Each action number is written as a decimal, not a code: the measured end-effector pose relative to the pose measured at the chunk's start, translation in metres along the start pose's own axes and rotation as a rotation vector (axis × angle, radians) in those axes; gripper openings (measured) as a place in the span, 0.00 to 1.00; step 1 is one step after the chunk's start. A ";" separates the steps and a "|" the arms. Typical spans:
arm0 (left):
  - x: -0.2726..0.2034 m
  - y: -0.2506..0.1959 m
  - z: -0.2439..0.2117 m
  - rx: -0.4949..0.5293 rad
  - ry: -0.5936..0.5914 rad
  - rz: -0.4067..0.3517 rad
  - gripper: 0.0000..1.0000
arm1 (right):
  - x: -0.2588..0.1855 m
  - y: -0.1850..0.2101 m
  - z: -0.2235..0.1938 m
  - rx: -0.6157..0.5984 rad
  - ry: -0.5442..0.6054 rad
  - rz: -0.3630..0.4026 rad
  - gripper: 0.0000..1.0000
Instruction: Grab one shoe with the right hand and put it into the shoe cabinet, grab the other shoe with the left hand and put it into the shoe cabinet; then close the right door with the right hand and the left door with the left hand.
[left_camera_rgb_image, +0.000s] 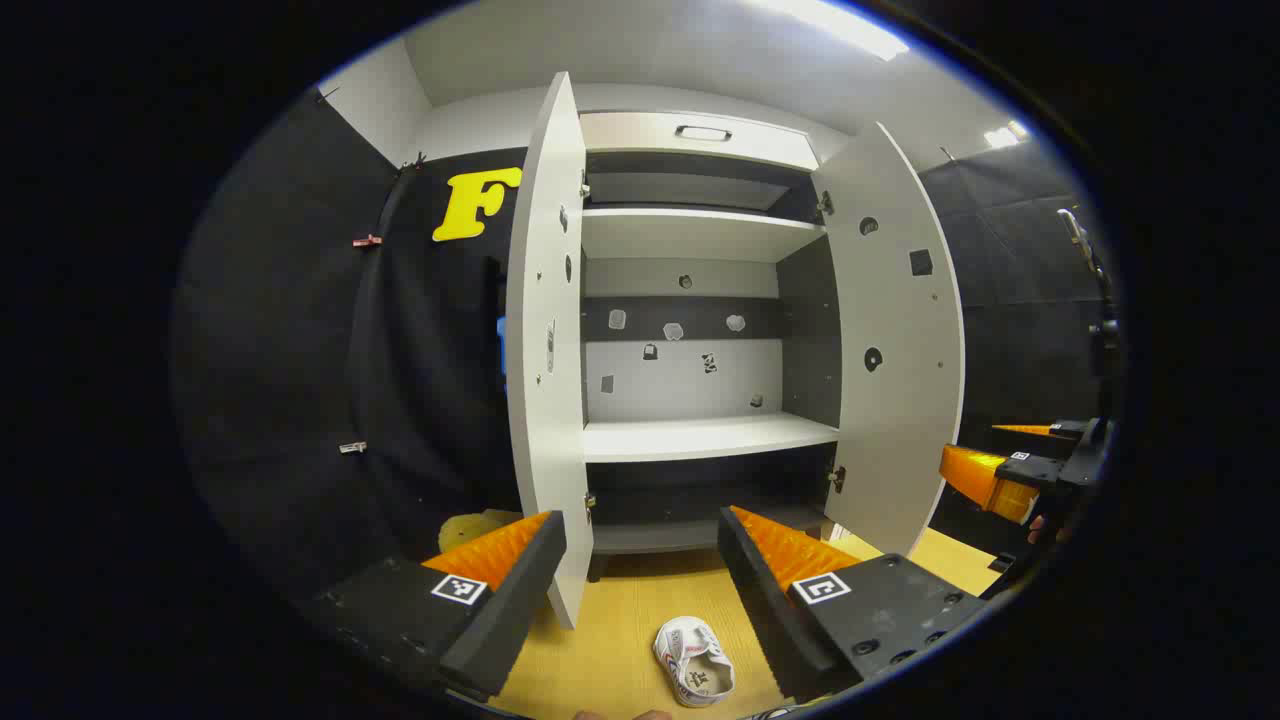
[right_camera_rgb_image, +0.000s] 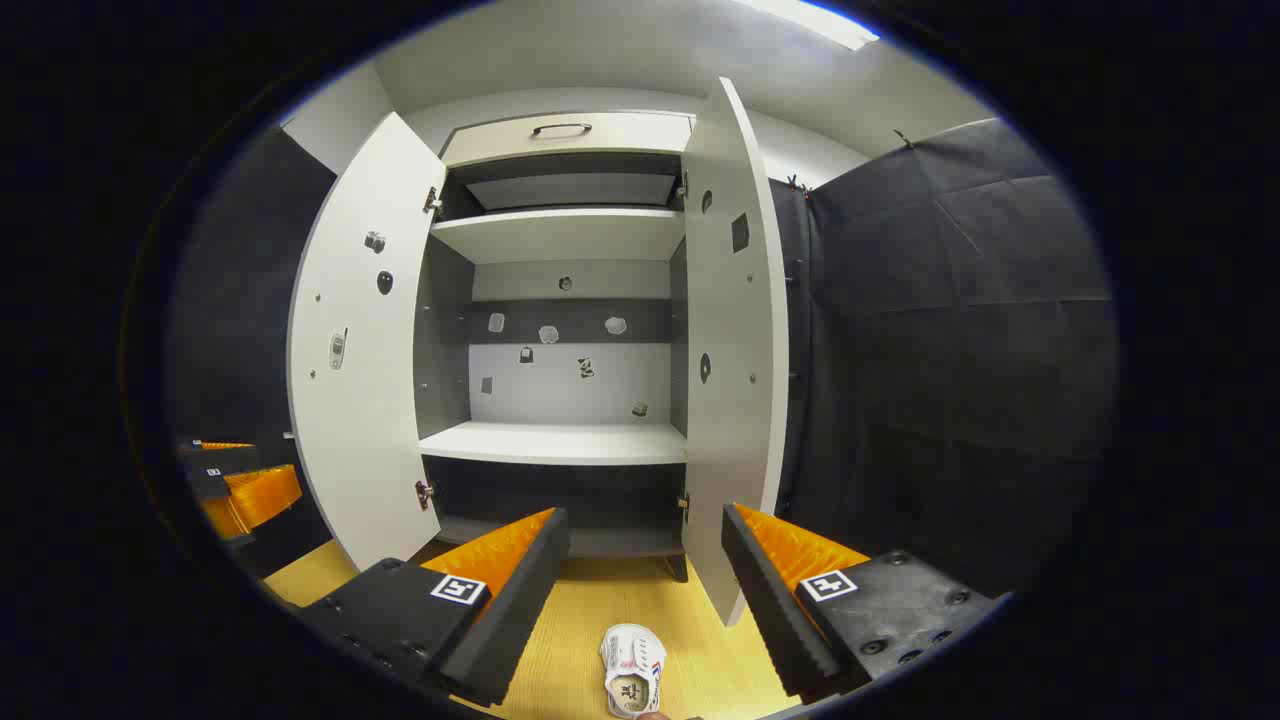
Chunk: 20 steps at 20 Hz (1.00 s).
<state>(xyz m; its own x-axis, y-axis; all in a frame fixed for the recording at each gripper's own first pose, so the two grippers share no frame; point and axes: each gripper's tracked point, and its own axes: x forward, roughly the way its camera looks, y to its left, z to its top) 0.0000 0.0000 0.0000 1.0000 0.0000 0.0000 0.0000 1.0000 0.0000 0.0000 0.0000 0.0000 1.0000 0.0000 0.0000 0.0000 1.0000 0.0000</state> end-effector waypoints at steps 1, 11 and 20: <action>-0.001 -0.001 0.001 0.002 -0.007 -0.003 0.95 | -0.002 -0.001 -0.002 0.002 0.003 -0.002 0.98; -0.004 -0.014 -0.010 -0.011 0.014 -0.036 0.95 | -0.006 0.000 -0.022 -0.013 0.056 -0.004 0.98; -0.006 -0.013 -0.022 -0.012 0.044 -0.048 0.95 | -0.007 0.007 -0.070 -0.027 0.175 0.025 0.98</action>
<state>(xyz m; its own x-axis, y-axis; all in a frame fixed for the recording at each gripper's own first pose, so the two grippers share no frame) -0.0061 -0.0133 -0.0225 0.9979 -0.0478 -0.0440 0.0472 0.9988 -0.0135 -0.0065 0.0075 -0.0698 0.9843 0.0230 -0.1748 -0.0277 0.9993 -0.0249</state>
